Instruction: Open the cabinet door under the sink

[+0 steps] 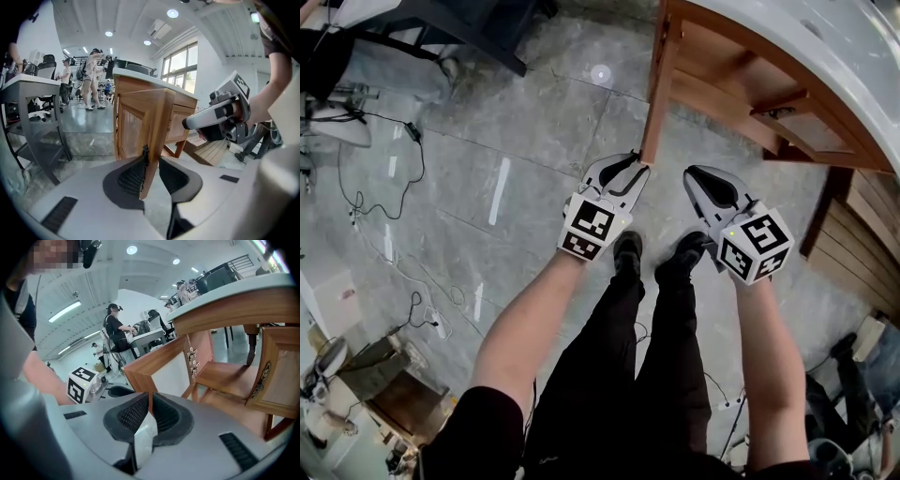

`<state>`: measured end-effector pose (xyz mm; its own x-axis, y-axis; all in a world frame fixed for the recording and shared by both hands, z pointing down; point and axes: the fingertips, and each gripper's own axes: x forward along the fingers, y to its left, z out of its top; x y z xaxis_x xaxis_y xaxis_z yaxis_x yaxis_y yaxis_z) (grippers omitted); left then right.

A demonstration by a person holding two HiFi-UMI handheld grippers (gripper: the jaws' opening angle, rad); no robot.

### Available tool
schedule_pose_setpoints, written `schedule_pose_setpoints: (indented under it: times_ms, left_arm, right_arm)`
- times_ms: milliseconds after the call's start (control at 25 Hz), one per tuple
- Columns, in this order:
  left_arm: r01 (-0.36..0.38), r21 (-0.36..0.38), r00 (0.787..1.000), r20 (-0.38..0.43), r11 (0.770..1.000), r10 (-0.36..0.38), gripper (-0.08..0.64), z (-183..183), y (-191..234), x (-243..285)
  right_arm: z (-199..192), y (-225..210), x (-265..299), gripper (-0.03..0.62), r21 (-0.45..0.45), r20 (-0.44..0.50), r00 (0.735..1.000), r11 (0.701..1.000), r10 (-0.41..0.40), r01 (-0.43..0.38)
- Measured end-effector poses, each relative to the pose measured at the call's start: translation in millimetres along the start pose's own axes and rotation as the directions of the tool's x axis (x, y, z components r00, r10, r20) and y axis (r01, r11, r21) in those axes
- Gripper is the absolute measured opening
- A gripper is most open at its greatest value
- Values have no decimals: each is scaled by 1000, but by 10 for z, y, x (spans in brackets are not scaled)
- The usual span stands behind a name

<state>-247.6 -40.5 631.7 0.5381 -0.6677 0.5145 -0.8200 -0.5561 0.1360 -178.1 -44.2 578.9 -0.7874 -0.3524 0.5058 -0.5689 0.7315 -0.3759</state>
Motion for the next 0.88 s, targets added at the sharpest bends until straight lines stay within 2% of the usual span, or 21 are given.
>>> schedule_pose_setpoints:
  times_ms: [280,480,720,880]
  left_arm:
    - [-86,-53,996,11,995,87,98,-54,270,-155]
    - [-88,-52,996,-11,995,87,81,-84,299,-217]
    - [-111,-116,993,27,987,115,67,-64,209,-403]
    - [-76,-60,997,-7,995,76,54,-116,-90,-376]
  right_arm:
    - [-80,-92,-18,41,22,-5,1000,1000,-20,20]
    - [-47,-27,23,41,24,-5,1000,1000,-18,18]
    - [21,-66,15,41,41,32,998,998,-47,46]
    - [15,-205,-75,41,55,46,995,995,-88,85]
